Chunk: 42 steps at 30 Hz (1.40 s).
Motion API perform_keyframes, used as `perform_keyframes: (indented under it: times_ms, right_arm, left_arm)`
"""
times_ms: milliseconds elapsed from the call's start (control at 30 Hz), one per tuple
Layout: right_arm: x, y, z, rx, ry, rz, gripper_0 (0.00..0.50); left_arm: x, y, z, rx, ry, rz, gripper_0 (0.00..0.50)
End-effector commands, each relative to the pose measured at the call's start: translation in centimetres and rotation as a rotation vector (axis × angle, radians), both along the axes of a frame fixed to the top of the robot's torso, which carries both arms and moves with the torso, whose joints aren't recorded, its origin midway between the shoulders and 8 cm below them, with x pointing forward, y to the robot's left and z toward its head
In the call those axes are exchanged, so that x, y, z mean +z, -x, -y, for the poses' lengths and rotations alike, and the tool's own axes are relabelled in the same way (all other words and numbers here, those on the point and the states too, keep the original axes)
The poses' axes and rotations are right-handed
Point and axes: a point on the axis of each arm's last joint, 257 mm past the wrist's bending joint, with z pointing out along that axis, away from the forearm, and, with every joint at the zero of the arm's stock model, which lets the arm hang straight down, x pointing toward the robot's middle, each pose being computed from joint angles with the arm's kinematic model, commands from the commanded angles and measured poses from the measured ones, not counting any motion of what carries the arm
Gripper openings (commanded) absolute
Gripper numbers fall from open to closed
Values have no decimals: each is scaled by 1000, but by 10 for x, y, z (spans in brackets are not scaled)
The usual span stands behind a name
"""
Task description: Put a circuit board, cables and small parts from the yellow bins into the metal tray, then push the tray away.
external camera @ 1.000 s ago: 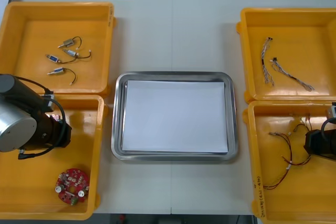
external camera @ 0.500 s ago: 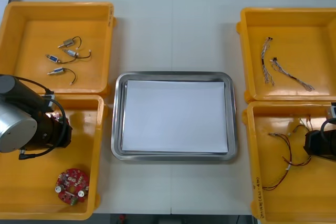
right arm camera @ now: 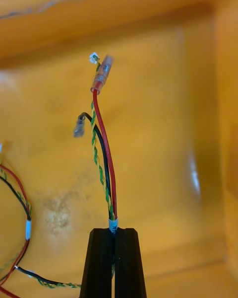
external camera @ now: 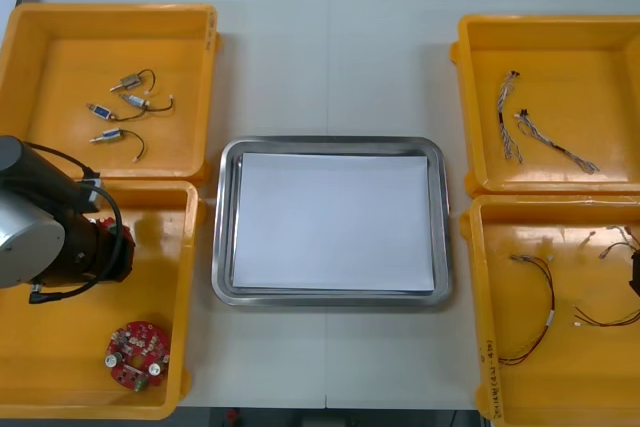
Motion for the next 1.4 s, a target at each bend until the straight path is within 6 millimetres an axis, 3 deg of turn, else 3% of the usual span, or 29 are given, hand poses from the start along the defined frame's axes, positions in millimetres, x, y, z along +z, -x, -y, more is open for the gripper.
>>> perform_keyframes:
  times_ms: [33,300,533,1000,1033,1067,1100,1133,1167,1200,1400]
  right_arm:
    - [36,7,7,12,40,26,0]
    - [87,-14,0,86,106,141,0]
    - [101,-13,-11,181,101,139,0]
    - [147,-15,-39,359,151,196,0]
    - [152,-16,-42,375,161,210,0]
    - [155,-16,-45,390,171,214,0]
    - [157,-15,-47,401,176,218,0]
    - [159,-14,-50,414,182,221,0]
    - [159,-14,-50,414,182,221,0]
    - [159,-12,-56,438,176,218,0]
    - [161,-5,-72,519,149,199,0]
  left_arm:
    - [25,5,6,13,23,36,0]
    - [53,2,11,-17,26,88,0]
    - [63,6,16,-36,37,93,0]
    - [63,9,14,-22,36,82,7]
    - [63,9,13,-20,35,84,77]
    - [64,8,13,-17,36,86,255]
    - [64,8,13,-13,38,87,371]
    - [65,8,12,-8,40,88,447]
    - [65,8,12,-8,40,88,447]
    - [64,9,11,7,39,85,500]
    - [67,8,10,92,72,93,500]
